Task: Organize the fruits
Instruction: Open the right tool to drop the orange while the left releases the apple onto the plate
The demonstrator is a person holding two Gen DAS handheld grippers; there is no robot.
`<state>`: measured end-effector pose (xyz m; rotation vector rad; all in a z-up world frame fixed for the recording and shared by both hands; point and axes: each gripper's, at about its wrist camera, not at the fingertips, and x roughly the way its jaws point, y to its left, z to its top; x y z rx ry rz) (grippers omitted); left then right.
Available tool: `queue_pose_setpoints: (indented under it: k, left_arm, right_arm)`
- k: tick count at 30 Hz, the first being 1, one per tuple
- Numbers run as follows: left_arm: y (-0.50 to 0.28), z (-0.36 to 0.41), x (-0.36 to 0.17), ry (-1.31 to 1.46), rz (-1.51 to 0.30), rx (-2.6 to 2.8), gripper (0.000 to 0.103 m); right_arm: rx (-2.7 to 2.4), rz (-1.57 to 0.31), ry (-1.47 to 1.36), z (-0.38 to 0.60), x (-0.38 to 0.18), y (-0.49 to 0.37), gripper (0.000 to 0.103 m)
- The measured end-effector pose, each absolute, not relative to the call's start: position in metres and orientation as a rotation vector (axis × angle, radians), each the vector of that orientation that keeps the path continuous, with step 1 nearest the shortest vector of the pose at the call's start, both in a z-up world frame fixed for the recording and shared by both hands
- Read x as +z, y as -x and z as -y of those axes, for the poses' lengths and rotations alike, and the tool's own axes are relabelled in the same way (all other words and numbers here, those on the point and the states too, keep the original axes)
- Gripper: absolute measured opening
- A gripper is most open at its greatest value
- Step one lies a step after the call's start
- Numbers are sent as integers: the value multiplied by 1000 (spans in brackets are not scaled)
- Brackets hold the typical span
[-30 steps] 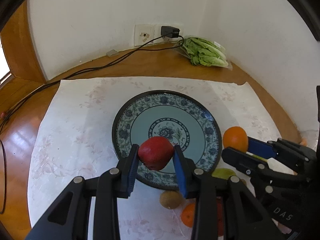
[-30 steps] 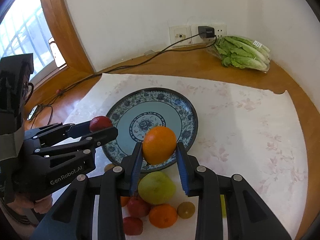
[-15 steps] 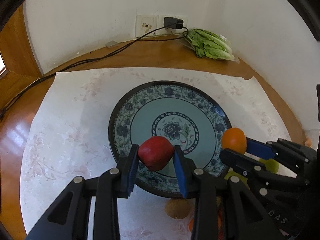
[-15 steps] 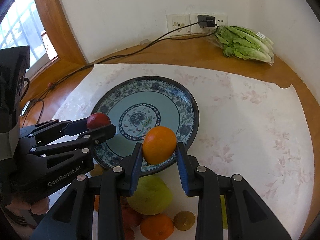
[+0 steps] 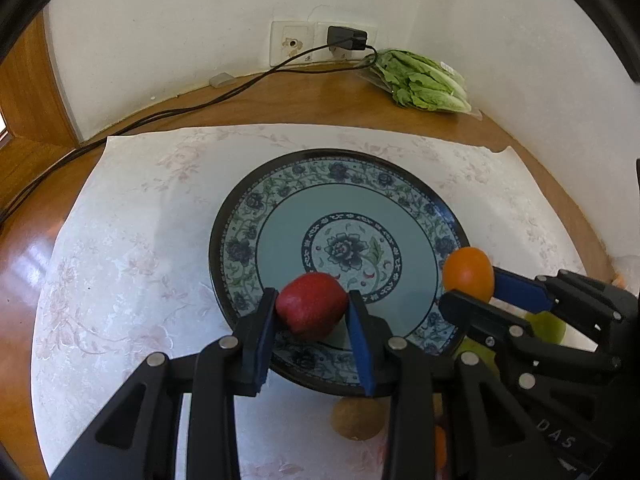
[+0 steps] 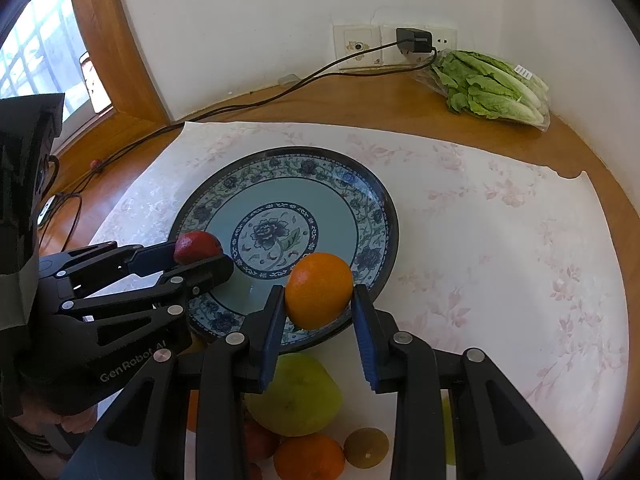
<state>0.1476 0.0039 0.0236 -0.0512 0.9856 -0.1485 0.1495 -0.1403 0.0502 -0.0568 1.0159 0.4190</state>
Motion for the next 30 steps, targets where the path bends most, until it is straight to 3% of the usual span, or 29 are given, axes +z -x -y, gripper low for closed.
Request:
queue_pose_setpoints:
  k: [17,30]
  left_arm:
    - [-149,-3,23,62,-994,-155,36]
    - [-141,-12,37,54,-986,-144,55]
  right_arm:
    - [421,-1017,53,140,50,-150,35]
    - [433,-1028,33,143,54,-149,46]
